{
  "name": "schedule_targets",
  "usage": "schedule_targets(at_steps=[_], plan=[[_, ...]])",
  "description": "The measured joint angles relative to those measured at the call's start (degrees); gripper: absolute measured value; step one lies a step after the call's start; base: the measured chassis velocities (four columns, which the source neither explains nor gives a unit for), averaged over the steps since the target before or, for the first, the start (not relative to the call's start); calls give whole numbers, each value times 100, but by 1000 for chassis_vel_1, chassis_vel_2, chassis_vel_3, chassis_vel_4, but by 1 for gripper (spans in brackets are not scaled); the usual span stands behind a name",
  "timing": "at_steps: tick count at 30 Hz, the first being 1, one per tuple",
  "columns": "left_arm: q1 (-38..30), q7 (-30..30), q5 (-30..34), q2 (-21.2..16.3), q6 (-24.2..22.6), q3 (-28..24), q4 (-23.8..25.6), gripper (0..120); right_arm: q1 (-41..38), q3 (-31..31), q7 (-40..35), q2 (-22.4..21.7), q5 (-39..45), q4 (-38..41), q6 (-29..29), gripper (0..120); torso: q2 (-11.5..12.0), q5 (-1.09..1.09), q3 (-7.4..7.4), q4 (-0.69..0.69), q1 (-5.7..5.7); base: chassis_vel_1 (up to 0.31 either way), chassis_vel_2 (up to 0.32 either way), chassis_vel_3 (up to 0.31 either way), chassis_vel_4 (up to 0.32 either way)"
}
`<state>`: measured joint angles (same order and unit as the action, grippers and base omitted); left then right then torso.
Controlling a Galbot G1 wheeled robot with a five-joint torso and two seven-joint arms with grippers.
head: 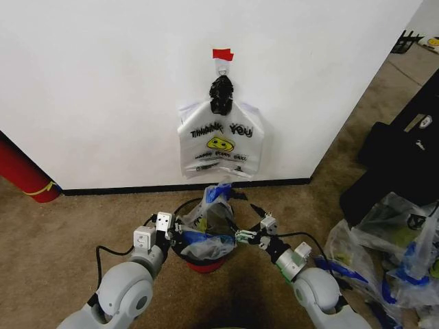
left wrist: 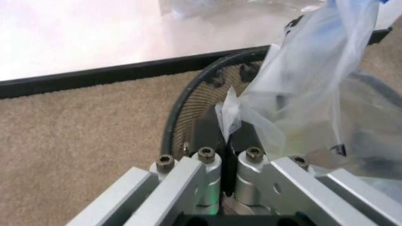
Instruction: Pick up the garbage bag from the wall and place it over the trash bin.
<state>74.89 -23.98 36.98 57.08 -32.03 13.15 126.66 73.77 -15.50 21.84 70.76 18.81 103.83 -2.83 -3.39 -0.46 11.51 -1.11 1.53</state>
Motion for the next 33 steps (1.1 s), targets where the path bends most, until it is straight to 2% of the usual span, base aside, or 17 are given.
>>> schedule_targets(at_steps=[12, 22, 30, 32, 33], plan=[[220, -40, -85, -4, 77, 214, 15, 0, -634, 599, -364, -8, 525, -399, 312, 100, 0, 0, 0, 1, 0, 0, 0, 0, 0], [233, -69, -165, 42, 87, 84, -27, 0, -900, 948, -872, 28, 930, -474, 1177, 100, 0, 0, 0, 0, 0, 0, 0, 0, 0], [231, -89, -180, 48, 92, 44, -32, 0, -928, 1098, -1534, 129, 1163, -287, 1829, 81, 0, 0, 0, 0, 0, 0, 0, 0, 0], [239, -101, -182, 61, 108, 21, -41, 0, -929, 1133, -2032, 171, 1298, -134, 2327, 69, 0, -1, -1, -1, 0, 0, 0, 0, 0], [243, -104, -185, 64, 109, 14, -40, 0, -930, 1137, -2125, 180, 1341, -106, 2416, 67, 0, 0, -1, -1, 0, 0, 0, 0, 0]])
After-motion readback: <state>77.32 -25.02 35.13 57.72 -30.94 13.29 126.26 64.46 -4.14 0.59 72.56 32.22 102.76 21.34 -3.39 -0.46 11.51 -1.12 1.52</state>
